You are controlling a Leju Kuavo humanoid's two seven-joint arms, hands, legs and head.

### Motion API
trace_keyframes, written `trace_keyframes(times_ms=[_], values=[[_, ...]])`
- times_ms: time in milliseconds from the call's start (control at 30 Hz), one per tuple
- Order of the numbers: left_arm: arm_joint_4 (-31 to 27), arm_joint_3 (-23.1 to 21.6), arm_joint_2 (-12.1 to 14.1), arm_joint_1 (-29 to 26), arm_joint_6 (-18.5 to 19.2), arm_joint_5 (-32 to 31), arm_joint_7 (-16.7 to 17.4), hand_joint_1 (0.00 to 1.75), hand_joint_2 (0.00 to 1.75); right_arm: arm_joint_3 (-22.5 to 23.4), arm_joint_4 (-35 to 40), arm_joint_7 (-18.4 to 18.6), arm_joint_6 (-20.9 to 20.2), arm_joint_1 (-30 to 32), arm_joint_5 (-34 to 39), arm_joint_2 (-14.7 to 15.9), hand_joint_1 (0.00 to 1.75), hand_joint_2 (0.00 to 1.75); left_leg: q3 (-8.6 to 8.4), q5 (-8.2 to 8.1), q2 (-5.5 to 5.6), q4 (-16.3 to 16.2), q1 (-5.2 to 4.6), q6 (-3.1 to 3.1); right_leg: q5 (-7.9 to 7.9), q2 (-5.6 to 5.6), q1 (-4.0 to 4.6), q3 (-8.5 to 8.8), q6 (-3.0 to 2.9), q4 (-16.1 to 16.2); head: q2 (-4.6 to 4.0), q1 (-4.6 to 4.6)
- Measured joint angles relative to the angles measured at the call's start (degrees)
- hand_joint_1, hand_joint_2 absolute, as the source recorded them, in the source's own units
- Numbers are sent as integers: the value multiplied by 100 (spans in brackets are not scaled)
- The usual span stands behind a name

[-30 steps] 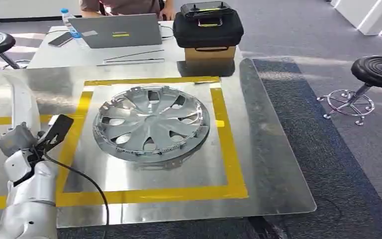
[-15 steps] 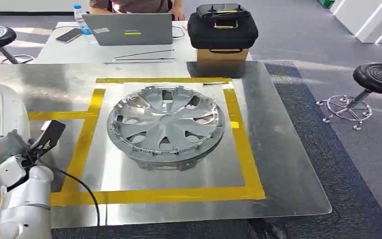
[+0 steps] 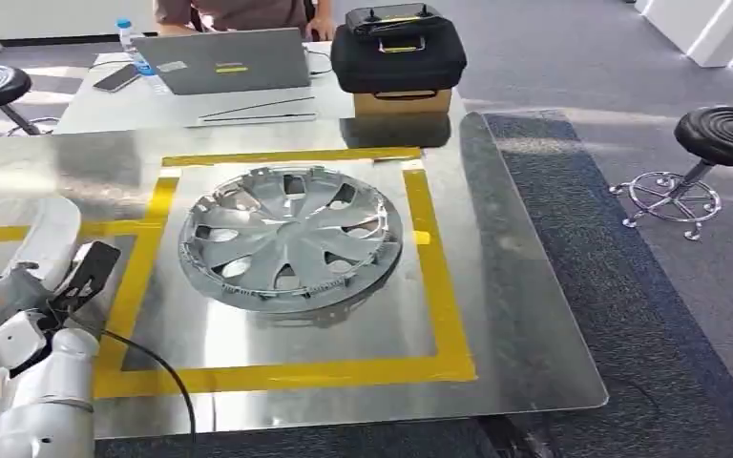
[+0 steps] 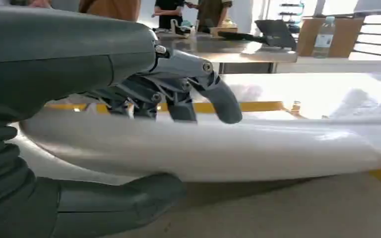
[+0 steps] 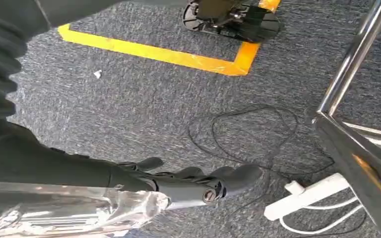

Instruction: Take the parts from the cabinet and place them on the table.

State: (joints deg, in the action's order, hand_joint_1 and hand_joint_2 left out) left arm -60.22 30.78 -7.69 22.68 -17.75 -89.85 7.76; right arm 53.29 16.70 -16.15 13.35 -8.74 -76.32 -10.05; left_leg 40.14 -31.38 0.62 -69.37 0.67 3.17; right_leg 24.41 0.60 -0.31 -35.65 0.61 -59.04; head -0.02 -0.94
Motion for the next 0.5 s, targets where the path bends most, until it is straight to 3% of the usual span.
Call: trace_keyframes(times_ms=[33, 67, 100, 133, 200, 233, 333, 400, 433, 500], values=[[9, 15, -4, -18, -22, 0, -79, 0, 175, 2, 0, -2, 0, 7, 2, 2, 0, 0, 212, -146, 0, -424, 0, 5, 1, -1, 3, -4, -3, 0, 0, -2], [15, 30, -9, -38, -43, 2, -170, 0, 175, 7, 2, -4, 0, 8, 0, 2, 0, 0, 307, -137, 0, -584, 1, -1, -1, -1, 4, -5, -6, -1, 0, -2], [17, 44, -11, -47, -66, 11, -238, 0, 175, 9, 0, -4, 0, 8, 0, 2, 0, 0, 257, 11, 0, -472, 1, -7, -1, -1, 3, -2, -6, -1, 0, 0], [17, 55, -20, -44, -83, 26, -288, 0, 175, 9, 0, -4, 0, 6, 0, 0, 0, 0, 96, 236, -1, -155, 1, -17, -3, -1, 2, 2, -3, -3, 0, 2], [17, 70, -22, -31, -98, 50, -334, 0, 175, 9, 0, -7, 0, -1, 0, 0, 0, 0, -434, 678, -12, 819, 3, -40, 0, 1, -6, 24, 19, -7, 0, 7], [17, 81, -24, -15, -105, 53, -347, 0, 175, 11, 2, -7, 0, -4, 0, 0, 0, 0, -596, 657, -25, 1149, -11, -43, 14, 6, 51, -1, 65, -44, 0, 15], [17, 109, -37, -17, -118, 55, -371, 0, 175, 11, 0, -7, 0, 5, 0, 0, 0, 0, -569, 657, -3, 1169, -29, -159, -28, 7, 28, -6, 148, 14, 0, 16], [17, 111, -50, -4, -151, 72, -424, 0, 175, 11, 0, -7, 0, 5, 0, 2, 0, 0, -589, 699, -6, 1204, 11, -244, 12, -1, 20, -38, 222, -17, 0, 22], [15, 111, -50, -2, -175, 79, -448, 0, 175, 11, 0, -7, 2, -1, 0, 2, 0, 0, -596, 692, -8, 1204, 16, -271, 169, -13, 22, -110, 256, -222, 0, -37], [-15, 114, -57, -10, -245, 193, -564, 0, 175, 11, 0, -9, 2, 2, 0, 0, 0, 0, -590, 690, -15, 1204, 13, -301, 642, -16, 12, -534, 298, -1154, 0, -39]])
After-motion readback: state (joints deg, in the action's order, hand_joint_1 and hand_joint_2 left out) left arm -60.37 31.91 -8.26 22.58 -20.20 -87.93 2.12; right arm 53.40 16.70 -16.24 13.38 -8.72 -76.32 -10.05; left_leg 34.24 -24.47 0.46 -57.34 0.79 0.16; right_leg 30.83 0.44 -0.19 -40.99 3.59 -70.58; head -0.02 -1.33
